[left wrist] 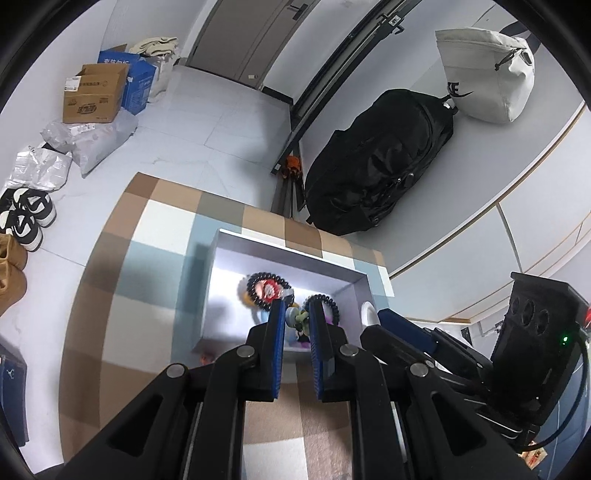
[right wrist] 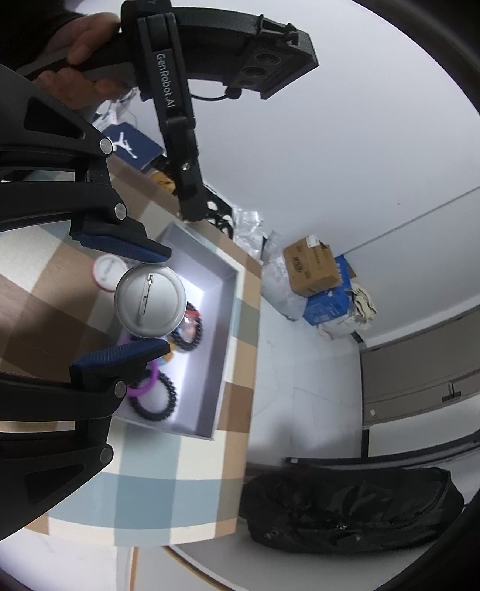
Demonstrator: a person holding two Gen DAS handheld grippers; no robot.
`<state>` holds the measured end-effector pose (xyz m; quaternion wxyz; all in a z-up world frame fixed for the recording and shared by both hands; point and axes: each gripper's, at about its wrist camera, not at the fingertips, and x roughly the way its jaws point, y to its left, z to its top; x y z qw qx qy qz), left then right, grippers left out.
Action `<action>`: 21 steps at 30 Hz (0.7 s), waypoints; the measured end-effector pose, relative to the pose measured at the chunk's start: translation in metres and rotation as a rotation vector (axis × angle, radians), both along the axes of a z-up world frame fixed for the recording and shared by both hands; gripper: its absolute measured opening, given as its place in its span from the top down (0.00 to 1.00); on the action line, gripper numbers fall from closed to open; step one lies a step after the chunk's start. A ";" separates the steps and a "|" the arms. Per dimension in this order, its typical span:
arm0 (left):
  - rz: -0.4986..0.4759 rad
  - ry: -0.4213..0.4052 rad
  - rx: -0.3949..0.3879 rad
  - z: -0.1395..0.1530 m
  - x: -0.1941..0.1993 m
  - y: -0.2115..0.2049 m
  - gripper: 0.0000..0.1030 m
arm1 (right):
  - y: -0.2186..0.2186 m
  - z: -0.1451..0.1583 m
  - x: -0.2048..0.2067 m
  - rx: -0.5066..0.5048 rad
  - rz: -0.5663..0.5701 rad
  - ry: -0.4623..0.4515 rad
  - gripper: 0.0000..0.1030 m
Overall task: Organize jewelry
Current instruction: 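Carry the badge and yellow figure into the box with both tools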
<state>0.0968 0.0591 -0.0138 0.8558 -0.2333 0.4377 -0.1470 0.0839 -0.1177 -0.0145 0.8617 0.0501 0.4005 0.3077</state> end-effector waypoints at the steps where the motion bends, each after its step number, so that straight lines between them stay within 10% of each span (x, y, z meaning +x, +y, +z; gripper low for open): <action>1: -0.001 0.002 0.002 -0.001 0.003 -0.001 0.92 | 0.000 0.000 0.003 0.004 -0.004 0.000 0.59; 21: -0.013 0.052 0.046 -0.014 0.046 -0.018 0.92 | -0.027 -0.010 0.057 0.092 -0.091 0.087 0.59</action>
